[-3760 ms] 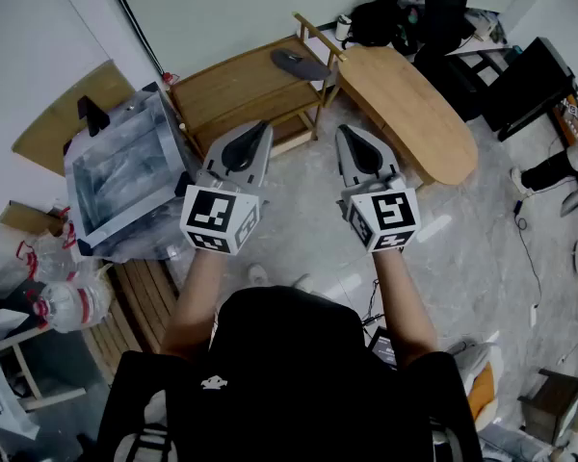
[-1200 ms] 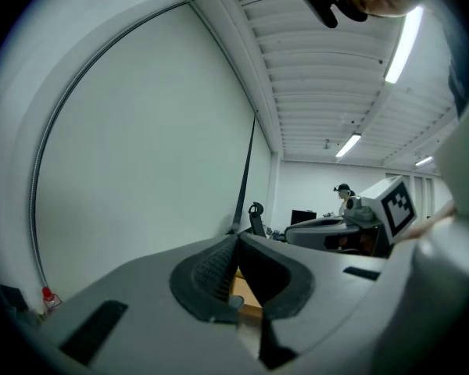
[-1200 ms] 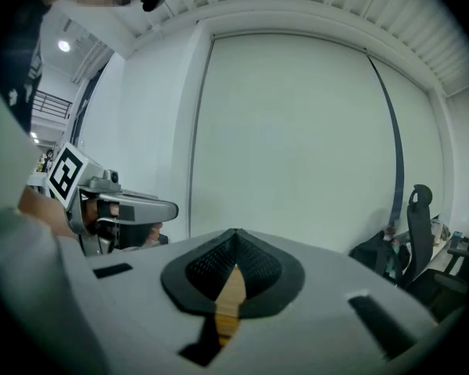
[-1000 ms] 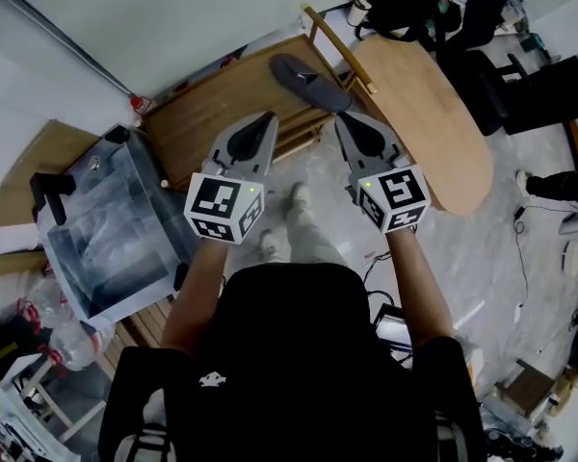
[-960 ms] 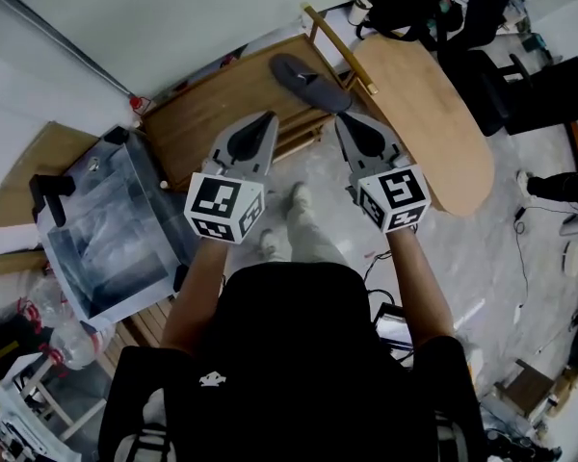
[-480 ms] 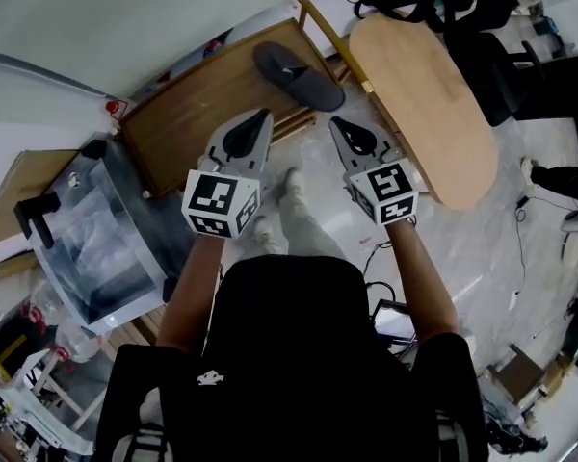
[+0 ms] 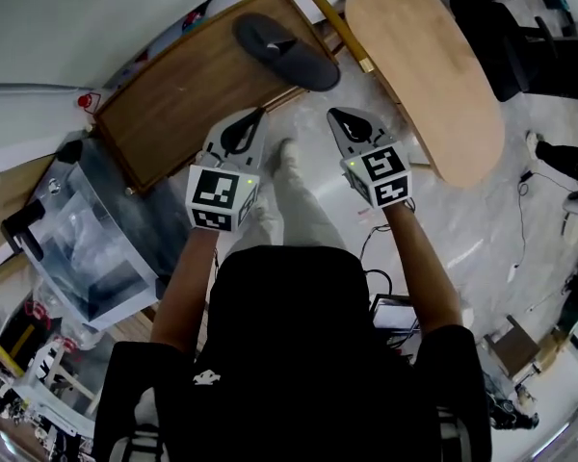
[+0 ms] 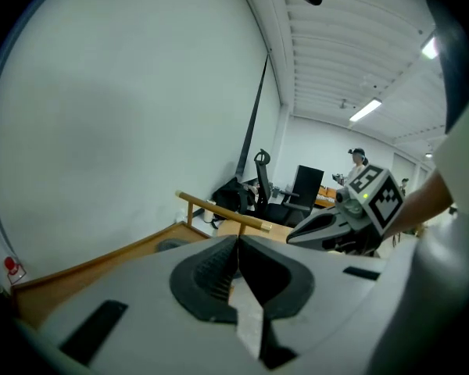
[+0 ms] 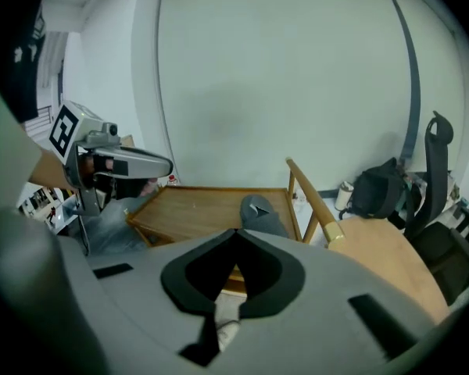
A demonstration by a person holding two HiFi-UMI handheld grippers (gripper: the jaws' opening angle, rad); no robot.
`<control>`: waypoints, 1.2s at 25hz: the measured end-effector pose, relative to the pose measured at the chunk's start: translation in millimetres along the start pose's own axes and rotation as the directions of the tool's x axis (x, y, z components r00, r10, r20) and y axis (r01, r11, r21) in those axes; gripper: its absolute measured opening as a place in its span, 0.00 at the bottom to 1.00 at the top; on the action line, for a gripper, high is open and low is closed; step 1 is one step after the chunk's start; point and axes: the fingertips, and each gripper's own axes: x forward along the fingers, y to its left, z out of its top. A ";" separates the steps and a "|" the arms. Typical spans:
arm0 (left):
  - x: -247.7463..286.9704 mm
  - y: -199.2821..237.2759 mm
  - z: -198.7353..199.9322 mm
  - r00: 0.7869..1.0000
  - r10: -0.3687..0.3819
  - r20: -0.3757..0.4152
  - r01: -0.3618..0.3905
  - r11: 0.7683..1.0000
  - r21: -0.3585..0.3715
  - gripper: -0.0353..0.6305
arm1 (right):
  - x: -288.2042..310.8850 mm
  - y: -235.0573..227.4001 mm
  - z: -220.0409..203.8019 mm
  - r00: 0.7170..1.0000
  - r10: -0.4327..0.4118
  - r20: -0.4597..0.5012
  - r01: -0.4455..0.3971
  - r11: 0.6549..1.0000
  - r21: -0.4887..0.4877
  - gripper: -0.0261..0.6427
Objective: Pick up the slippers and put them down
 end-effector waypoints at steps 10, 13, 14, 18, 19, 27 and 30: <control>20.5 12.3 -43.8 0.995 0.021 -0.097 -0.022 1.000 -0.011 0.06 | 46.4 -21.4 -61.4 0.994 0.054 -0.100 -0.028 0.969 0.245 0.14; 23.2 14.8 -52.7 0.993 0.027 -0.117 -0.029 0.999 -0.015 0.06 | 60.6 -34.3 -72.1 0.994 0.054 -0.092 -0.016 0.931 0.365 0.14; 24.1 15.0 -56.0 0.992 0.026 -0.126 -0.029 0.999 -0.015 0.06 | 65.0 -39.2 -75.7 0.995 0.046 -0.093 -0.006 0.920 0.393 0.15; 28.2 16.0 -70.6 0.986 0.023 -0.166 -0.027 0.999 -0.021 0.06 | 82.4 -59.8 -91.7 0.994 -0.004 -0.105 0.055 0.874 0.483 0.24; 29.3 16.8 -73.5 0.985 0.024 -0.173 -0.029 0.999 -0.023 0.06 | 86.3 -64.7 -95.0 0.995 -0.014 -0.101 0.064 0.854 0.516 0.24; 40.4 21.7 -82.5 0.980 0.033 -0.196 -0.044 0.998 -0.054 0.06 | 110.9 -86.0 -104.0 1.000 -0.029 -0.012 0.028 0.668 0.743 0.29; 43.8 23.6 -81.7 0.981 0.032 -0.193 -0.050 0.995 -0.089 0.06 | 119.0 -88.3 -103.5 1.000 -0.026 0.013 0.007 0.625 0.780 0.32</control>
